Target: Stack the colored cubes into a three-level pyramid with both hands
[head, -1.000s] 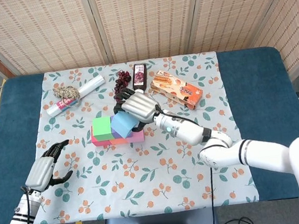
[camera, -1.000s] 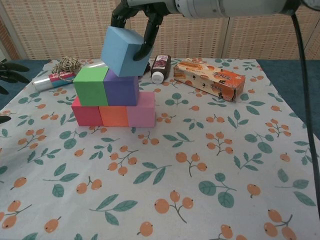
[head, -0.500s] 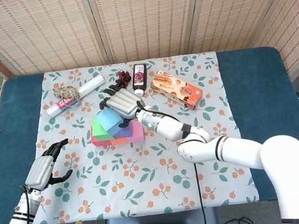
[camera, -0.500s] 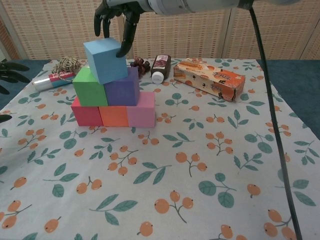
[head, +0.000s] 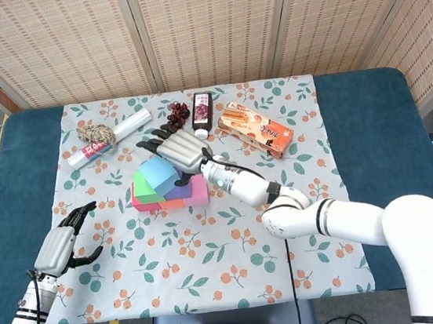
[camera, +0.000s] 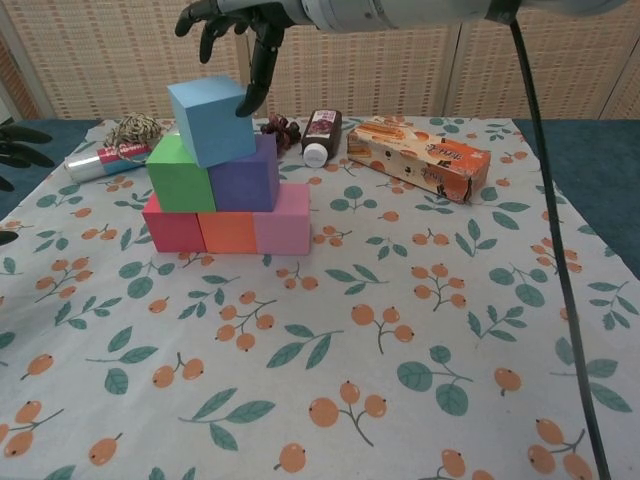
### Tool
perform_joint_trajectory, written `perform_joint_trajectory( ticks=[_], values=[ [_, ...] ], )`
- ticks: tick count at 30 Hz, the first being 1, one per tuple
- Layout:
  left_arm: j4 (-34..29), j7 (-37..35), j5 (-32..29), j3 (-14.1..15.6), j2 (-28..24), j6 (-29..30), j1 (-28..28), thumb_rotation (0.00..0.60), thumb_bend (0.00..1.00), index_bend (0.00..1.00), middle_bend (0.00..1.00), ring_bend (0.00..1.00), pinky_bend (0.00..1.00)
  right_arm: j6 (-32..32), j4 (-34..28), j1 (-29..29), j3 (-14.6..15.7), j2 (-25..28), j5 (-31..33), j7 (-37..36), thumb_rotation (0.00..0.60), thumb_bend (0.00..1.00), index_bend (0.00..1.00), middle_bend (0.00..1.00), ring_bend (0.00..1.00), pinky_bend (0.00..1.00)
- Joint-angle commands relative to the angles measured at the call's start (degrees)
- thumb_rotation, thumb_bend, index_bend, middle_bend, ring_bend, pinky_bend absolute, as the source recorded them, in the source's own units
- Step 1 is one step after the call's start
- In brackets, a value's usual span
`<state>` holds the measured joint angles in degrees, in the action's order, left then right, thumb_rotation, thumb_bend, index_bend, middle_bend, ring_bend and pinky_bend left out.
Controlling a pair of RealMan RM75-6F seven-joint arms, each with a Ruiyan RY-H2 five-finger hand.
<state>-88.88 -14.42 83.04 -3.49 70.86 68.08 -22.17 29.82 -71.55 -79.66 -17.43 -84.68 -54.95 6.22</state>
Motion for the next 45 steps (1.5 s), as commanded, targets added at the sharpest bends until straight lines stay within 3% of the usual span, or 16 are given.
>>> perform_joint_trajectory(
  ticks=[1,3,6,26,36,40,45],
  values=[
    [0.02,-0.19,-0.02,-0.03,0.02,0.04,0.04,0.6,0.3,0.05,0.13,0.1,0.21,0.07,-0.25,1.63,-0.68,0.82,-2.2,-3.45,0.6,0.0,0.03,0.12,0.0,0.0],
    [-0.03,-0.37,-0.01,-0.08,0.02,0.19,0.11,0.6,0.3,0.05,0.13,0.1,0.21,-0.5,0.97,2.17,-0.68,0.47,-4.42,-5.62,0.6,0.0,0.1,0.12,0.0,0.0],
    [-0.05,-0.49,-0.1,-0.1,-0.02,0.22,0.18,0.6,0.3,0.05,0.13,0.1,0.21,-1.52,3.11,2.35,-0.15,-0.34,-7.83,-7.79,0.6,0.0,0.14,0.12,0.0,0.0],
    [0.38,-1.62,-0.1,-0.19,-0.02,0.68,0.63,0.6,0.3,0.05,0.13,0.1,0.21,-5.19,11.36,0.2,-0.75,-5.39,-14.4,-16.52,0.6,0.0,0.2,0.13,0.0,0.0],
    [0.9,-2.43,0.1,-0.17,0.05,0.89,0.79,0.6,0.3,0.05,0.13,0.1,0.21,-5.03,13.71,-0.49,-0.98,-7.33,-15.23,-17.98,0.6,0.13,0.32,0.24,0.0,0.0],
    [1.08,-2.67,0.16,-0.13,0.13,0.9,0.84,0.6,0.3,0.05,0.13,0.1,0.21,-3.97,14.24,-0.41,-1.18,-7.79,-15.6,-18.25,0.6,0.2,0.39,0.3,0.05,0.0],
    [1.24,-2.91,0.38,-0.15,0.22,1.04,0.85,0.6,0.3,0.05,0.13,0.1,0.21,-1.93,13.36,0.11,-1.87,-7.68,-15.05,-17.94,0.6,0.22,0.41,0.33,0.09,0.0]
  ],
)
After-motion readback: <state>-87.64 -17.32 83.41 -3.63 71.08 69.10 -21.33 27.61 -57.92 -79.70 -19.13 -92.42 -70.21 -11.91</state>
